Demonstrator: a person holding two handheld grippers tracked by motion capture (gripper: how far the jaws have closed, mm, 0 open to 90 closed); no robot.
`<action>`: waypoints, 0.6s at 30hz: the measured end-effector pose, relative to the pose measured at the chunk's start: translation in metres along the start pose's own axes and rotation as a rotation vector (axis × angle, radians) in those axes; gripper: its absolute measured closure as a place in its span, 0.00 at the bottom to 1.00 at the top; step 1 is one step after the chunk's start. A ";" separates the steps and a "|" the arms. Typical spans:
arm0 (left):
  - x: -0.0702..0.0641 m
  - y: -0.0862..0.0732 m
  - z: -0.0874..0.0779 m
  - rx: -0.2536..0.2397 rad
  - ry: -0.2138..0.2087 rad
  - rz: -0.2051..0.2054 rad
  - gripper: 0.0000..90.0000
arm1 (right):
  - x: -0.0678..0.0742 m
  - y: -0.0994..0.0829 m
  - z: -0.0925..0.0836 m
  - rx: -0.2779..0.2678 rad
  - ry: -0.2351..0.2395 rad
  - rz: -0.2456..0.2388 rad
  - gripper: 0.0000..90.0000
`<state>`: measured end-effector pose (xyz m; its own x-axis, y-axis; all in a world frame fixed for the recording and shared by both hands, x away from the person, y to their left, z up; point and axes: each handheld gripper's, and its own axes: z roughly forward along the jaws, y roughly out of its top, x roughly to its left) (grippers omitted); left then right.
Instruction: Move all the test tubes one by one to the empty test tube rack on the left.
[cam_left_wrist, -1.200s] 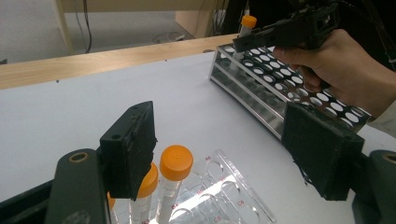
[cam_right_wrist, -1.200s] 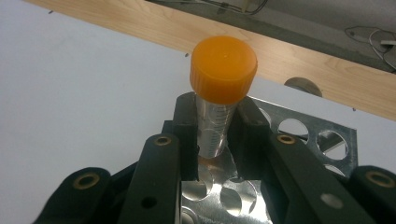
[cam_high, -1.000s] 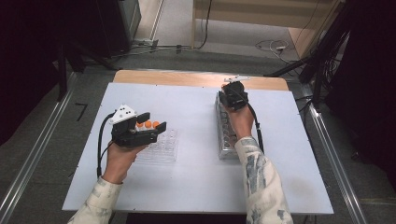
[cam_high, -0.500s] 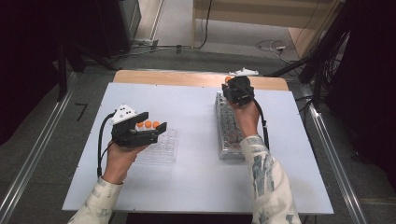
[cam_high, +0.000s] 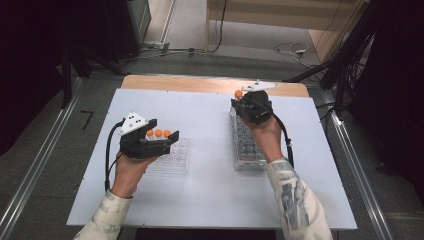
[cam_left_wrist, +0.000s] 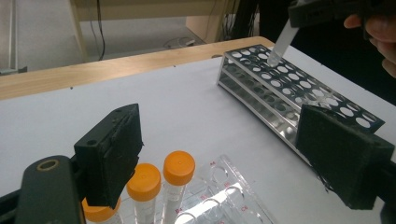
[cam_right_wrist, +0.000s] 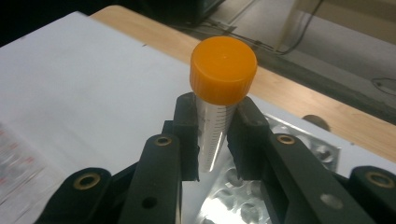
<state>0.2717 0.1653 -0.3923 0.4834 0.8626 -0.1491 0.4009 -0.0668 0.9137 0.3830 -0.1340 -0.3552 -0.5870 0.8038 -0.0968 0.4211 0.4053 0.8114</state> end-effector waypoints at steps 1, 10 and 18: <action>-0.001 0.000 0.000 0.001 -0.003 0.003 0.17 | 0.005 -0.002 -0.002 0.006 0.010 -0.020 0.80; -0.017 -0.001 0.006 0.025 -0.034 0.038 0.18 | 0.043 -0.025 -0.008 0.026 0.122 -0.093 0.80; -0.029 -0.004 0.011 0.036 -0.055 0.059 0.19 | 0.067 -0.046 -0.002 0.055 0.189 -0.121 0.80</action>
<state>0.2652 0.1353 -0.3956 0.5485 0.8280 -0.1163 0.3973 -0.1357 0.9076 0.3230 -0.0999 -0.3974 -0.7523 0.6542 -0.0778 0.3738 0.5212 0.7672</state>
